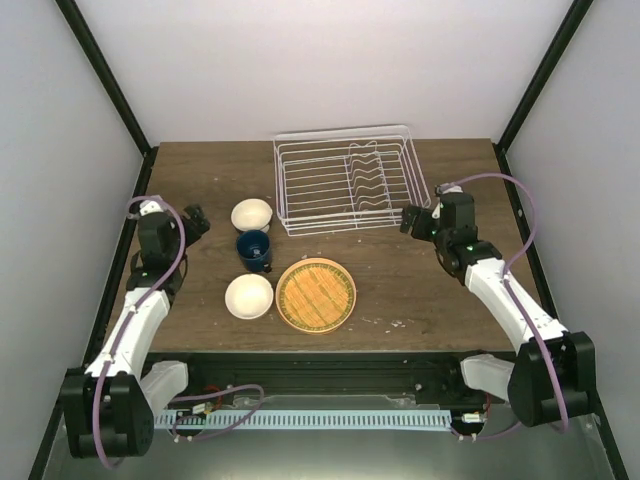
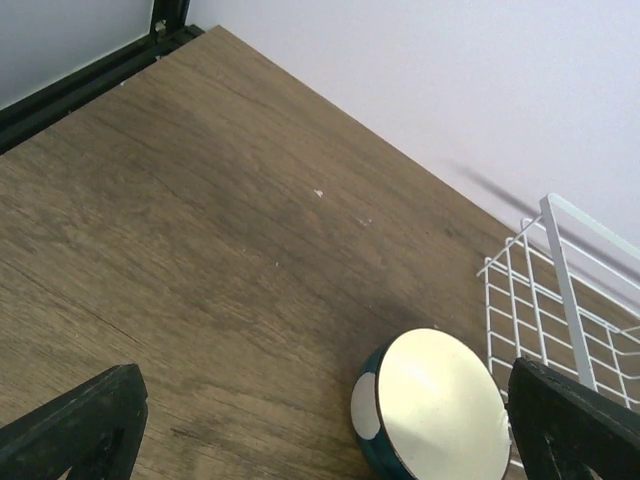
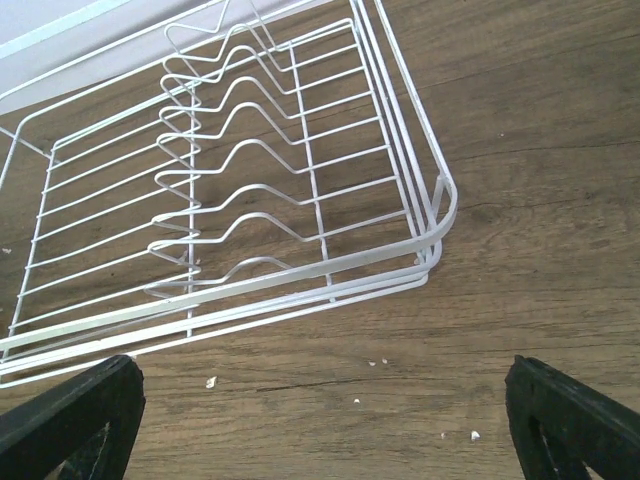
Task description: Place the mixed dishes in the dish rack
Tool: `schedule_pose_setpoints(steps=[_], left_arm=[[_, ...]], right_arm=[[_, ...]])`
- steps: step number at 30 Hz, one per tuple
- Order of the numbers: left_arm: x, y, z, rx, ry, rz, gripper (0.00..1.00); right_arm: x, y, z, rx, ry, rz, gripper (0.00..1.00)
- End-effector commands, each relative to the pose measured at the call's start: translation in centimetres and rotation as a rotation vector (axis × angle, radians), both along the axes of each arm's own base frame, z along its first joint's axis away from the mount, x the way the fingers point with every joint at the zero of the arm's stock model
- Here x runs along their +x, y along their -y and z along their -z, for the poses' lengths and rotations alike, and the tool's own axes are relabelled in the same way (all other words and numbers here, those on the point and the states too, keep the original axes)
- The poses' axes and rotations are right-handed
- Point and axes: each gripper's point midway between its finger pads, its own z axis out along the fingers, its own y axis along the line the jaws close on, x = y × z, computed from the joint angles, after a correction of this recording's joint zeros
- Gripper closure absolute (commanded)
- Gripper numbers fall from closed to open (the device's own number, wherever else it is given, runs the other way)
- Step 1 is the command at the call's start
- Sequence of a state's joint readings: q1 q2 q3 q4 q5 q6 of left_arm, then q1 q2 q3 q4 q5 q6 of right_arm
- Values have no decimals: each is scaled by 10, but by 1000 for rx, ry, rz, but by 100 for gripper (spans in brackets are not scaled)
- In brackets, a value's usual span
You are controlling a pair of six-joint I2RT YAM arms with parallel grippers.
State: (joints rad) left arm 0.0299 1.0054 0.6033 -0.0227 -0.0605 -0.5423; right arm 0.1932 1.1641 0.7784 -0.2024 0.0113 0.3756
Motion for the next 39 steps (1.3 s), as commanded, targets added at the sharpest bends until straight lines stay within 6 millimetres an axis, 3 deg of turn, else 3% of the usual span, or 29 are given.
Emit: schedule_pose_setpoints(steps=[1, 6, 12, 17, 20, 27, 32, 39], left_arm=[[-1, -2, -13, 16, 52, -10, 0], [-5, -7, -18, 14, 68, -43, 0], [-2, 5, -15, 65, 6, 53, 0], [-2, 33, -20, 108, 37, 249, 0], [-6, 31, -26, 121, 41, 242, 0], [-18, 13, -34, 210, 19, 164, 0], [-21, 8, -32, 241, -8, 152, 0], [-18, 7, -27, 244, -15, 149, 0]], right_arm=[[7, -6, -16, -11, 27, -7, 0], [8, -9, -17, -11, 30, -16, 0], [9, -12, -17, -36, 5, -15, 0], [17, -31, -35, -84, 11, -42, 0], [27, -47, -38, -88, -8, -80, 0], [75, -76, -38, -106, -62, -148, 0], [123, -90, -21, -171, -150, -164, 0], [162, -103, -1, -207, -207, -172, 0]])
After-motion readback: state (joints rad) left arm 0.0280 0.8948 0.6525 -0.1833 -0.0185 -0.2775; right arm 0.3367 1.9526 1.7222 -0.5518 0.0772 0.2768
